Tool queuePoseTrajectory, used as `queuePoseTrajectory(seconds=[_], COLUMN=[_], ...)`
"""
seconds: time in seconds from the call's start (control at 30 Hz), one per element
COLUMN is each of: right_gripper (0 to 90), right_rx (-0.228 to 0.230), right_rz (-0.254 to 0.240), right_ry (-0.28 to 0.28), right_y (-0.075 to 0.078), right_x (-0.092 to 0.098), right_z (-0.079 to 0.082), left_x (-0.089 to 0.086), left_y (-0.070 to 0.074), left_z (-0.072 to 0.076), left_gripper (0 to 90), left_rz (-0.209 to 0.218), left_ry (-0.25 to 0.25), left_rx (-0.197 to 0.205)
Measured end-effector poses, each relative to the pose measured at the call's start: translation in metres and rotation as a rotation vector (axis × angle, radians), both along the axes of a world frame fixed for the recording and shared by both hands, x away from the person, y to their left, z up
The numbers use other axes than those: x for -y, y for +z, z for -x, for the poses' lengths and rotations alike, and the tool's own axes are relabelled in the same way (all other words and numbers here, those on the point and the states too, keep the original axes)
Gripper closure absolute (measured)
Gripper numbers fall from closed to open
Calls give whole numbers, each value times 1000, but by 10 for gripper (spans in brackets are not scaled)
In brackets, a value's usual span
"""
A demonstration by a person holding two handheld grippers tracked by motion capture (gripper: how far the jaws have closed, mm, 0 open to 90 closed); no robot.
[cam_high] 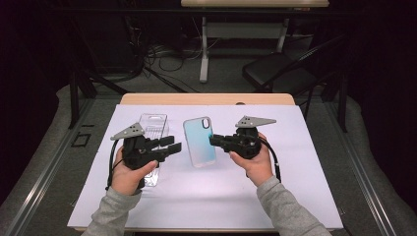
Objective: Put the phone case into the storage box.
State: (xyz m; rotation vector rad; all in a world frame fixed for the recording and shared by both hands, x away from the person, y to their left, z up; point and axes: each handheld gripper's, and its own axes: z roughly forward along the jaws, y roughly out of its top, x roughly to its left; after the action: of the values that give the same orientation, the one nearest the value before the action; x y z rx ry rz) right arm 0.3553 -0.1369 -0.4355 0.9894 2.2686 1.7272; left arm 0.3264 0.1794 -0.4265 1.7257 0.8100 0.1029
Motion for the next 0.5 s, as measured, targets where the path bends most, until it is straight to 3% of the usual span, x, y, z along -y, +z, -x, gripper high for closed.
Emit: queuePoseTrajectory(seconds=[0.27, 0.5], right_gripper=[838, 838], right_rx=[27, 58], right_rz=[17, 40], right_ry=[-39, -72], right_y=[1, -2], right_x=[-3, -8], right_z=[5, 12], left_x=[0, 2], left_y=[5, 10], left_z=[3, 8], left_gripper=[476, 468], left_rz=[-34, -112], left_ry=[16, 77], left_rx=[52, 122])
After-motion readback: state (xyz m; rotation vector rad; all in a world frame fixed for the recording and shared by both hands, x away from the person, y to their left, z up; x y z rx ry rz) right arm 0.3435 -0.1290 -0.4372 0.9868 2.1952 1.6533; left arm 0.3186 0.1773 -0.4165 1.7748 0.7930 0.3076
